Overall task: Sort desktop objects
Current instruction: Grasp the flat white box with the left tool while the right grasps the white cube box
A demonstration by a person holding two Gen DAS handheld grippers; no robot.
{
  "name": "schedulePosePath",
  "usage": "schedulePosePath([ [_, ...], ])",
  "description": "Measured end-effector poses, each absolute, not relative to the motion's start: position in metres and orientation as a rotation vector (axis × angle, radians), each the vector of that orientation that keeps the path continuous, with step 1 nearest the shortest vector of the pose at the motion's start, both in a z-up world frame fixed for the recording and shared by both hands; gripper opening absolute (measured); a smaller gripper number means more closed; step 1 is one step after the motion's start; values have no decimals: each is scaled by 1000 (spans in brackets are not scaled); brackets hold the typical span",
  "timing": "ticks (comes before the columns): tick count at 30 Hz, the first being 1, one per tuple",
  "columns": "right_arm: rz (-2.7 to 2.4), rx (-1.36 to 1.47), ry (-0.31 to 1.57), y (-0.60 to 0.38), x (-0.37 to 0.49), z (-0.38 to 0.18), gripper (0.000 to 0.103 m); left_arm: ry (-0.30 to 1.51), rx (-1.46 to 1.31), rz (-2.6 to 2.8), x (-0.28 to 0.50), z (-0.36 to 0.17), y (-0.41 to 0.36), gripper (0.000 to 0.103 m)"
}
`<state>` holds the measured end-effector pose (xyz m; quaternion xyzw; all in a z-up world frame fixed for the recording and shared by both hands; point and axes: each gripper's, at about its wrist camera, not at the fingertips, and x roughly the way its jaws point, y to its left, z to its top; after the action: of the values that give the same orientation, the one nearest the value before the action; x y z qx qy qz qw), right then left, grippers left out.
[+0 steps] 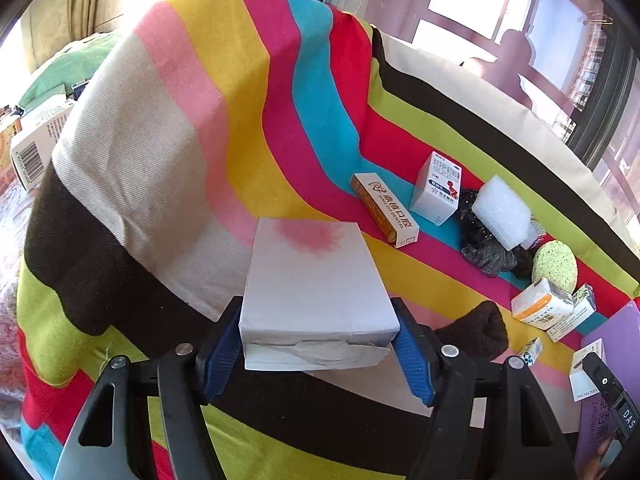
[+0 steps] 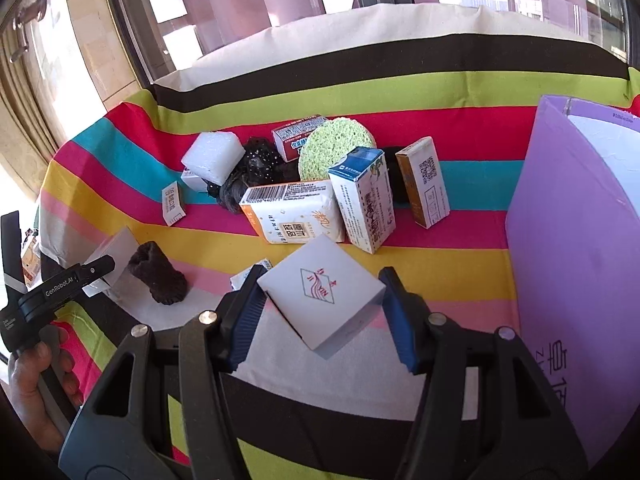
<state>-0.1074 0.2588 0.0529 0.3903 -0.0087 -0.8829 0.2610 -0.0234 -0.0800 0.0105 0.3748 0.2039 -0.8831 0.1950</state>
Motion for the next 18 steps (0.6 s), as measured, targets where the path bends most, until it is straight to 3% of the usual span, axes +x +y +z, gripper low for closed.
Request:
schedulePosePath([
  [18, -2419, 759, -98, 328, -35, 140, 60, 603, 932, -2593, 0, 51, -68, 69],
])
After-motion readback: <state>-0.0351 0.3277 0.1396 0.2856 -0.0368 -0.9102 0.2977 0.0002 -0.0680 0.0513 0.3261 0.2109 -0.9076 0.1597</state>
